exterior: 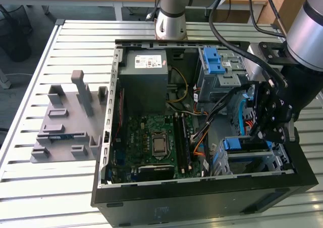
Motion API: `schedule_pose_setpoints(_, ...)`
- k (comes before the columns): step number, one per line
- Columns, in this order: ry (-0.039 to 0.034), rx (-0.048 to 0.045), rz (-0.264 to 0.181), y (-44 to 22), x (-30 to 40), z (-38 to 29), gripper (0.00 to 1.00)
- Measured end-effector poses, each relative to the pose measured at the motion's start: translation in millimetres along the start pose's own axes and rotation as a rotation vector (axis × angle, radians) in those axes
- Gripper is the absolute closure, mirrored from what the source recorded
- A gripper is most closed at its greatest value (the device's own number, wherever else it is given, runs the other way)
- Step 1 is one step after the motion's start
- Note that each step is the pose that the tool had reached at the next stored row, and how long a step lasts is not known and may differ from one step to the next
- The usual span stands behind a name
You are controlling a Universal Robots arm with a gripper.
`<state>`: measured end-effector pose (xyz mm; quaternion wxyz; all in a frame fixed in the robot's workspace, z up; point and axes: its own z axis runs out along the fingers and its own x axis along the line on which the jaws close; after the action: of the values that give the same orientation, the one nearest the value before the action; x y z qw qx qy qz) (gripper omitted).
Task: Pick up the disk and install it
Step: 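Insert the first disk wire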
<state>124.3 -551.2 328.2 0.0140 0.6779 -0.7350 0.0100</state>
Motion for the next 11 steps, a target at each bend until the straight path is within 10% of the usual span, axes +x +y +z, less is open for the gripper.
schedule_pose_setpoints(11, -0.0003, -0.0002, 0.000, 0.0, 0.3, -10.2, 0.76)
